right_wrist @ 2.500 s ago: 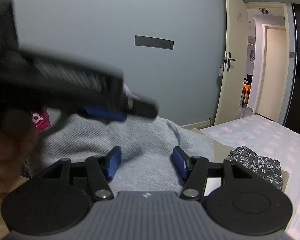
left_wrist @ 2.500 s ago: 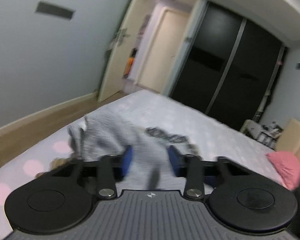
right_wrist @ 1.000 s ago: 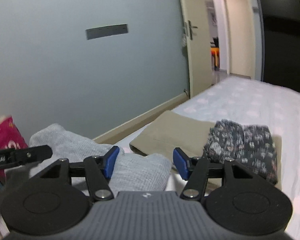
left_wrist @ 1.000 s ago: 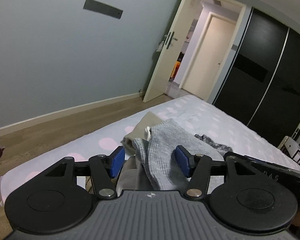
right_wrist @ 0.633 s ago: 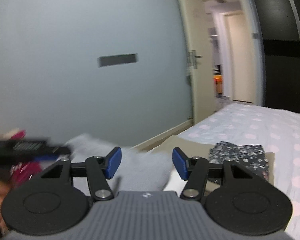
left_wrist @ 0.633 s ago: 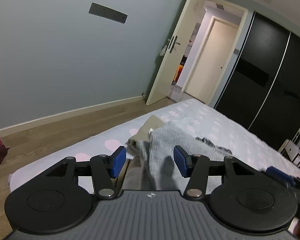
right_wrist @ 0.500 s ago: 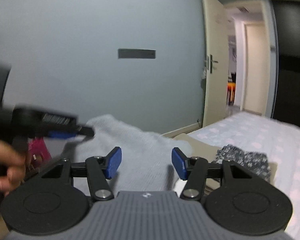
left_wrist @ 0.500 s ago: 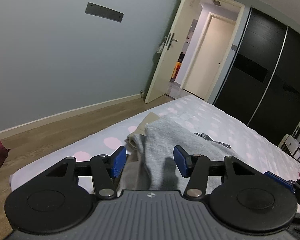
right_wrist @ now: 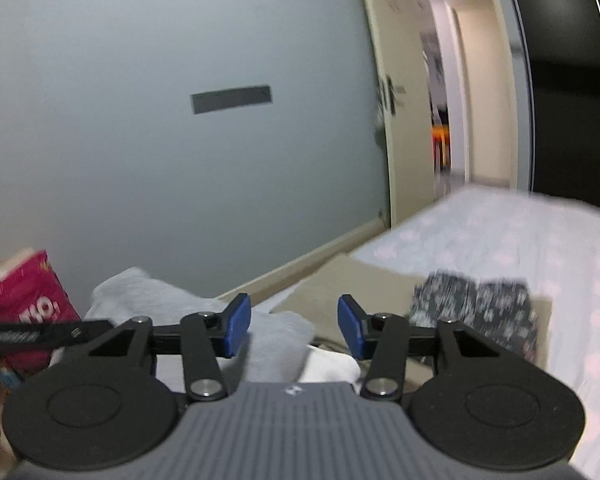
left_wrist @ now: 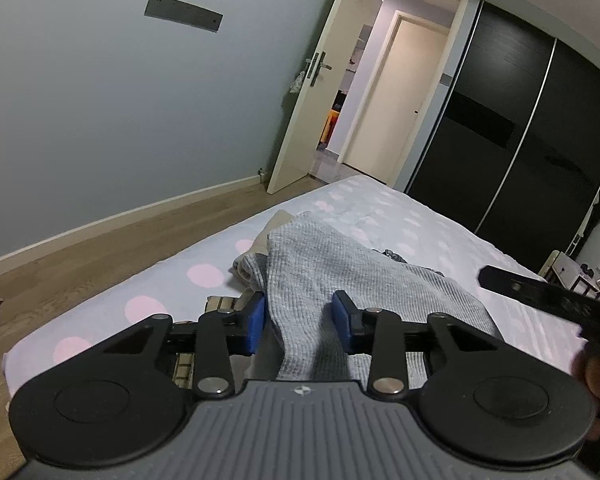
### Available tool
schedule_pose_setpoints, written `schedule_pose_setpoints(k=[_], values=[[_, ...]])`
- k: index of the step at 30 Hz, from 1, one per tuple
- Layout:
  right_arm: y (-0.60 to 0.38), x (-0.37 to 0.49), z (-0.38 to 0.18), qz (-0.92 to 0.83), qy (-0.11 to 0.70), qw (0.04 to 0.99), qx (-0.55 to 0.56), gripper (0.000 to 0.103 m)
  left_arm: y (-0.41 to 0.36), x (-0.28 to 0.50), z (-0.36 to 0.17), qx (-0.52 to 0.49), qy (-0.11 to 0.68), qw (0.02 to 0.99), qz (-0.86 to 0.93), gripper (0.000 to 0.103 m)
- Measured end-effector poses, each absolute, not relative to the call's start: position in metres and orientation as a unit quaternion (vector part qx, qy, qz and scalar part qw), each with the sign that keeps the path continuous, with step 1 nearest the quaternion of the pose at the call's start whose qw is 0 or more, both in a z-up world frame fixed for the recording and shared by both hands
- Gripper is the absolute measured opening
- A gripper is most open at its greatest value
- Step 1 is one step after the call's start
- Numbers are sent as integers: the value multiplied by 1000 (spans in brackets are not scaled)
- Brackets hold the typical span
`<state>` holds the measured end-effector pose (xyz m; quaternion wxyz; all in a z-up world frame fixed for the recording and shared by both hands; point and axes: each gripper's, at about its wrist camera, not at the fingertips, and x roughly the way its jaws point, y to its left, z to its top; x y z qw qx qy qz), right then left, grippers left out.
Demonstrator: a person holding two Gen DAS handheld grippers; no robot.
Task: Fold clothes
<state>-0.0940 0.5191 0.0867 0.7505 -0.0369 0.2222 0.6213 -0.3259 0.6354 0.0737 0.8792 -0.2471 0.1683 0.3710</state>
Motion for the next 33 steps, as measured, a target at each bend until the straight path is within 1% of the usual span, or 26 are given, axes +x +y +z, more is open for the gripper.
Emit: schedule_pose_setpoints(k=[7,8,9,10,11,12,16,18,21,22,23,25,26,29,31,33], values=[[543,-67,67,649,318,691,34,50,636,-324,68,-243,168,884,363,33],[545,-66,64,654,328,681,38,47,637,-324,68,-243,170,883,363,32],[547,-67,63,653,332,680,35,37,638,-322,68,-243,172,883,362,29],[549,-67,61,652,333,681,30,28,638,-322,68,-243,174,884,360,19],[549,-66,61,646,333,686,32,13,638,-321,68,-242,176,884,359,17],[547,-63,59,637,339,691,46,8,638,-321,68,-240,176,884,361,15],[542,-47,49,616,377,683,110,7,642,-328,65,-275,155,879,357,13],[541,-48,48,622,381,673,120,7,648,-339,62,-318,128,873,347,15],[540,-53,53,620,371,683,107,8,660,-358,55,-383,94,856,334,17],[538,-53,53,611,372,691,106,9,662,-364,54,-394,87,850,339,20],[536,-52,54,601,372,699,105,16,663,-369,55,-398,82,846,346,21],[529,-55,57,582,352,726,103,33,664,-378,57,-394,77,842,360,21],[524,-57,60,575,339,737,104,43,663,-381,59,-392,76,841,364,21],[503,-67,68,589,306,740,109,44,658,-388,71,-377,76,845,372,21],[485,-84,73,606,272,742,89,44,647,-391,81,-356,81,850,380,21],[467,-109,78,630,231,740,51,43,635,-393,91,-337,87,852,391,27]])
